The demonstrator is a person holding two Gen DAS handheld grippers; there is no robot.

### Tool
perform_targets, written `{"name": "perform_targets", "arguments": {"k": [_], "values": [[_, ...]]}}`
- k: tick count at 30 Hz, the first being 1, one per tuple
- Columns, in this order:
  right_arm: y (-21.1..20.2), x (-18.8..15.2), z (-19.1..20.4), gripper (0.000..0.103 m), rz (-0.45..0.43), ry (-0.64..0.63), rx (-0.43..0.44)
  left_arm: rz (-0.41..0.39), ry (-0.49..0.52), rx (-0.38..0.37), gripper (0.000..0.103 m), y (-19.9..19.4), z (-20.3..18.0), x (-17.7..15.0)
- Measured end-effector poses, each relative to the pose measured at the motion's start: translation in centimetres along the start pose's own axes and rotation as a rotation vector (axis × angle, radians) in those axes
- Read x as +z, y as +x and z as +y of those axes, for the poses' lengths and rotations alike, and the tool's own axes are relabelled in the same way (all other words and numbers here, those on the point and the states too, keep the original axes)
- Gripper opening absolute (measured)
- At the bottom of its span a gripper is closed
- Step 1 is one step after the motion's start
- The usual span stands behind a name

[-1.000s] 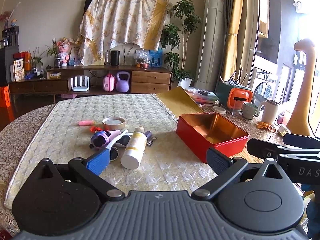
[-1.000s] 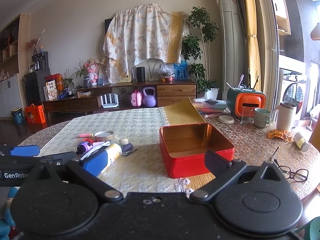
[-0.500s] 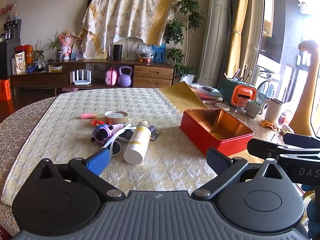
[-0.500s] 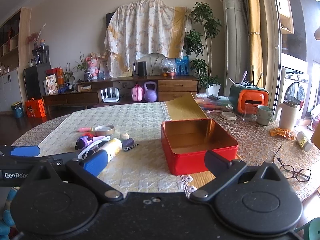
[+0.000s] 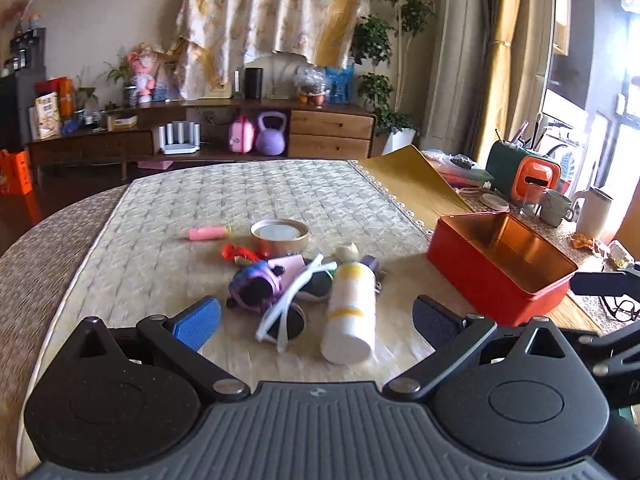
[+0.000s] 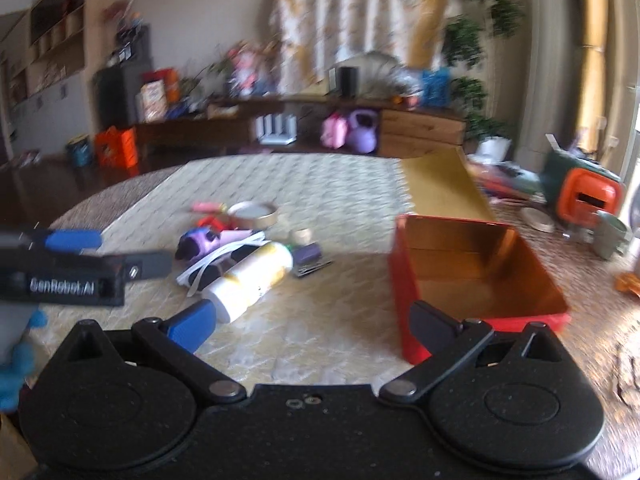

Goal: Organize rigid objects
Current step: 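Grasp the purple-blue toy figure with the left tool while the right tool grasps the white bottle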

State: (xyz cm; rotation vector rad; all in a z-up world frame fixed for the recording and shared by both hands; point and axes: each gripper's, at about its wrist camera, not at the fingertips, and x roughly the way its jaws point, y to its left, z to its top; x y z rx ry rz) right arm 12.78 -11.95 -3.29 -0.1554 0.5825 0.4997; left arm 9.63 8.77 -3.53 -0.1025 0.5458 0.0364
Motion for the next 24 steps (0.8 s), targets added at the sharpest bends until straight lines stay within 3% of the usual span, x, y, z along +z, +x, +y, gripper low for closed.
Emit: {"name": "perform_targets", "arguments": {"k": [4, 8, 17, 20, 24], "values": [[2.5, 0.8, 0.0, 0.099, 0.027, -0.015, 0.036, 0.004, 0.059, 0.069, 0.103, 3.2, 1.2, 0.4], [5.0, 2.1, -0.5, 0.096, 0.064, 0.001, 0.053, 0.047, 0.04, 0.092, 0.103, 6.2, 2.6, 0.3], [9.1, 3.2, 0.8, 0.09, 0.14, -0.009, 0.136, 0.079, -0.054, 0.067, 0.102, 9.8, 4.9, 2.3], [10.5, 3.3, 1.6, 0.088, 0.167, -0.029, 0.149, 0.109, -0.067, 0.067, 0.09, 11.3, 5.1, 2.6], [12.1, 3.3, 2.1, 0.083, 0.204, -0.02, 0.161, 0.136, -0.093, 0.052, 0.087, 12.6, 5.4, 2.4]]}}
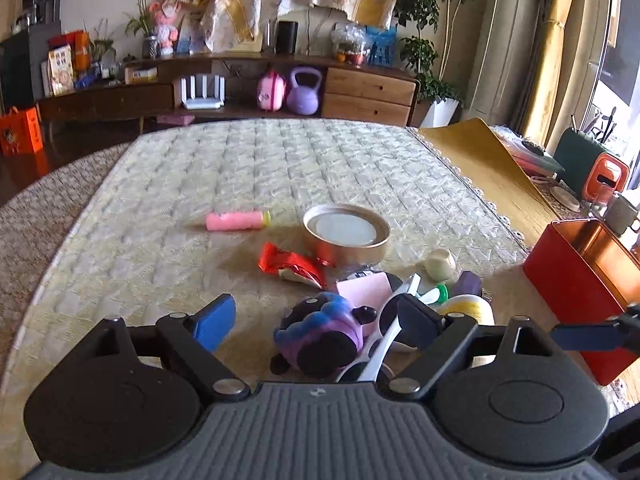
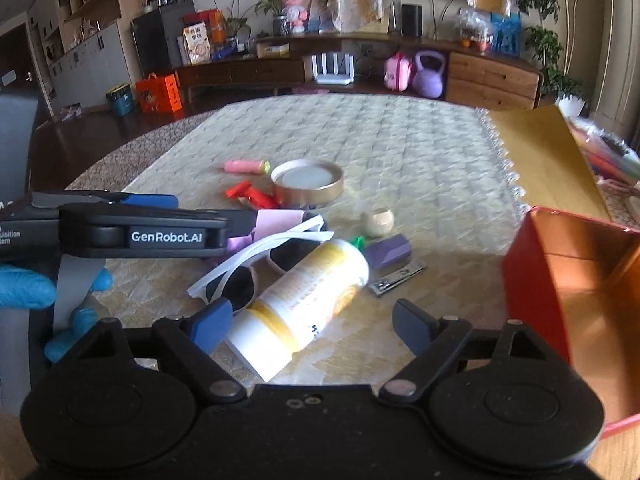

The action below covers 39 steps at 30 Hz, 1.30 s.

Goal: Organize rigid objects
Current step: 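Grasp the purple-blue toy figure with the left tool while the right tool grasps the white bottle, then carry the toy figure and the white bottle into the red tin box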

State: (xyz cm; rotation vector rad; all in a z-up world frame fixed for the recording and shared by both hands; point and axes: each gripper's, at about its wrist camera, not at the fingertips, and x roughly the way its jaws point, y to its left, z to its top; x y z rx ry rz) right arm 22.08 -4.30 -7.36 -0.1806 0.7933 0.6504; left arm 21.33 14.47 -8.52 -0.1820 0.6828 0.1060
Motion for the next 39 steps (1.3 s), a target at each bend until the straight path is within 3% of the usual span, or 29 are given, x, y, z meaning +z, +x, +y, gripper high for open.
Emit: {"name": "perform_targets", "arguments": {"k": [8, 14, 20, 22, 24, 39], "values": [[2.4, 0.6, -0.3, 0.078, 0.052, 0.046, 0.032, 0.063, -0.1, -0.052, 0.063, 1.8, 1.1, 0.0], [3.5, 0.7, -0.7, 0.073, 0.08, 0.113, 0.077, 0.093, -0.119, -0.041, 0.054, 2.5, 1.5, -0.5], [3.7, 0.7, -0.9, 0.066, 0.083, 0.153, 0.084, 0.09, -0.127, -0.046, 0.054, 2.4, 1.7, -0.5], [3.4, 0.8, -0.9, 0.055, 0.079, 0.167, 0.087, 0.089, -0.123, -0.039, 0.053, 2.4, 1.6, -0.5], [3.2, 0.8, -1.0, 0.052, 0.079, 0.167, 0.09, 0.088, -0.121, -0.028, 0.053, 2.3, 1.6, -0.4], [-1.2, 0.6, -1.3, 0.05, 0.028, 0.17, 0.049, 0.045, -0.095, 0.01, 0.053, -2.0, 1.4, 0.6]]}}
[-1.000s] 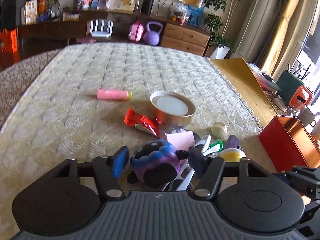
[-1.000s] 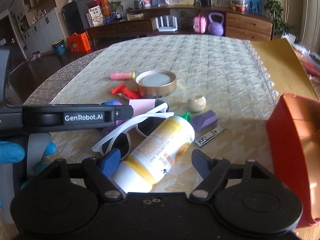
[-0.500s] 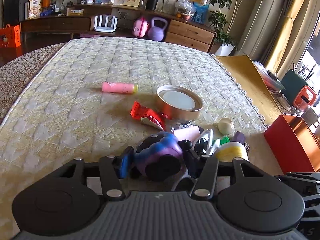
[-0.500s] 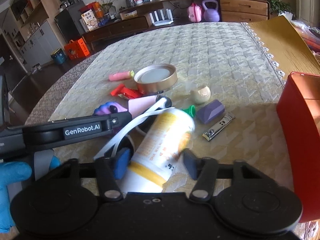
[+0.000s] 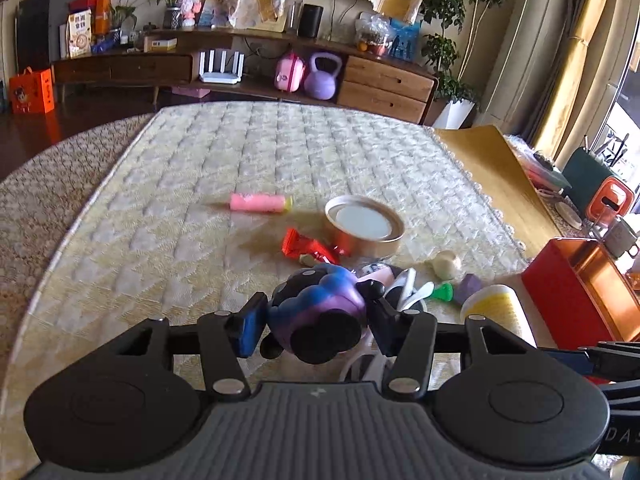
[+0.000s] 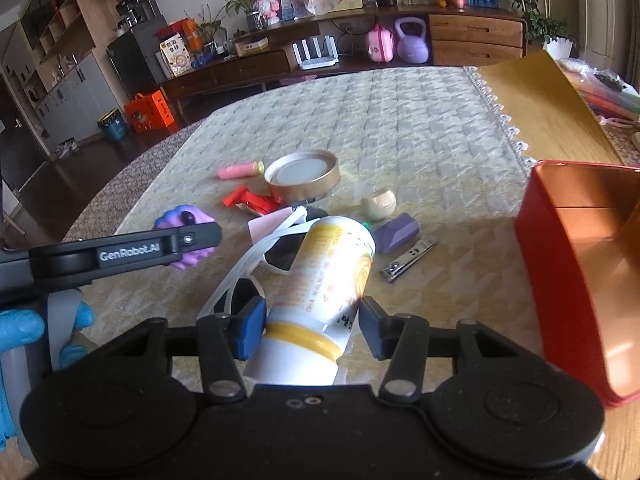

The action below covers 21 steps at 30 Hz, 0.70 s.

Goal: Organize rigid objects
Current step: 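Carry the toy figure and the white bottle into the red tin box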

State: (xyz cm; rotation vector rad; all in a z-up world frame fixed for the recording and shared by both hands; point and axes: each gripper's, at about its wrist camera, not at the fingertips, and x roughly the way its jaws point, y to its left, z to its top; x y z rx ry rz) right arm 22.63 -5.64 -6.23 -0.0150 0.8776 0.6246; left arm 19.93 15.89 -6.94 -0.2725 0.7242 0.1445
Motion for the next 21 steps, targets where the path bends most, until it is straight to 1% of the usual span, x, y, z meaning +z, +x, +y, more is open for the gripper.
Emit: {"name": "perform_targets", "arguments": {"k": [11, 21], "values": [[-5.9, 0.8, -2.1, 0.05, -0.067, 0.007, -0.028, -0.044, 0.081, -0.064, 0.053, -4.5, -4.7, 1.6], [-10.1, 1.4, -5.9, 0.049, -0.141, 0.04, -0.074, -0.062, 0.17, -0.129, 0.053, -5.8, -10.4, 2.6]]}}
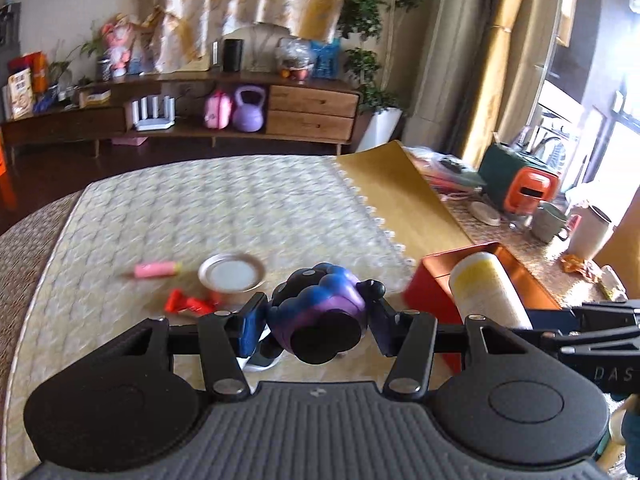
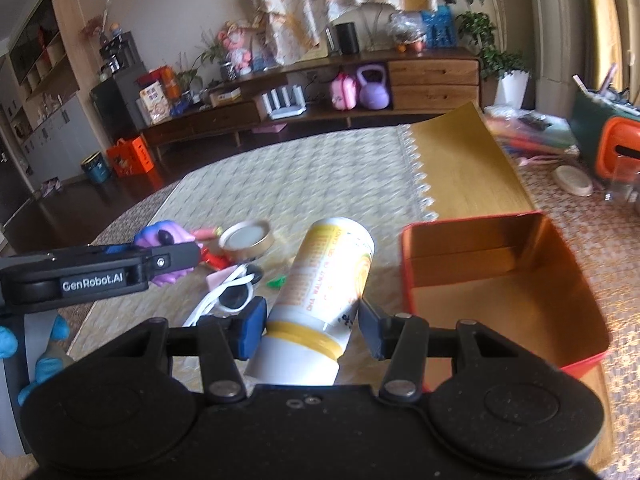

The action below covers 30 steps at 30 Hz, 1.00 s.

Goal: Organize rigid objects
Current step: 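Carry the toy figure and the white bottle into the red tin box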

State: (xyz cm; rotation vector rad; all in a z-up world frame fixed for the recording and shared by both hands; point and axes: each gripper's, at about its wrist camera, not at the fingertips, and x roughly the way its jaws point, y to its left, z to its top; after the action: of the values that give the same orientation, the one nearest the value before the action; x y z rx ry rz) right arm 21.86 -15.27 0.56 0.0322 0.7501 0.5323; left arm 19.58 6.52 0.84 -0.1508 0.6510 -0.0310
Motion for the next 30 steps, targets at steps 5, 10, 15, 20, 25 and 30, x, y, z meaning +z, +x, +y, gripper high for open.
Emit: {"name": "perform_targets", "arguments": {"k": [5, 10, 15, 20, 25, 30], "values": [[-1.4, 0.4, -2.5, 0.049, -0.026, 0.017, -0.025, -0.003, 0.028, -0.036, 0.053, 0.7, -3.1, 0.8], [-2.2, 0.5, -5.2, 0.049, -0.04, 0.041, -0.048, -0.006, 0.062, -0.07, 0.053, 1.7, -6.1, 1.5], [-2.6, 0.2, -8.0, 0.049, -0.041, 0.062, -0.073, 0.008, 0.086, -0.104, 0.053, 3.4, -9.2, 2.1], [-2.3, -0.1, -10.7, 0.049, -0.035, 0.077, -0.101, 0.012, 0.147, -0.118, 0.053, 6.0, -12.6, 2.6], [-1.5, -0.2, -12.8, 0.049, -0.012, 0.072, -0.126, 0.049, 0.162, -0.118, 0.053, 9.2, -15.0, 2.7], [0.0, -0.1, -14.4, 0.049, 0.025, 0.047, -0.149, 0.105, 0.171, -0.116, 0.053, 12.5, -17.1, 2.6]]}}
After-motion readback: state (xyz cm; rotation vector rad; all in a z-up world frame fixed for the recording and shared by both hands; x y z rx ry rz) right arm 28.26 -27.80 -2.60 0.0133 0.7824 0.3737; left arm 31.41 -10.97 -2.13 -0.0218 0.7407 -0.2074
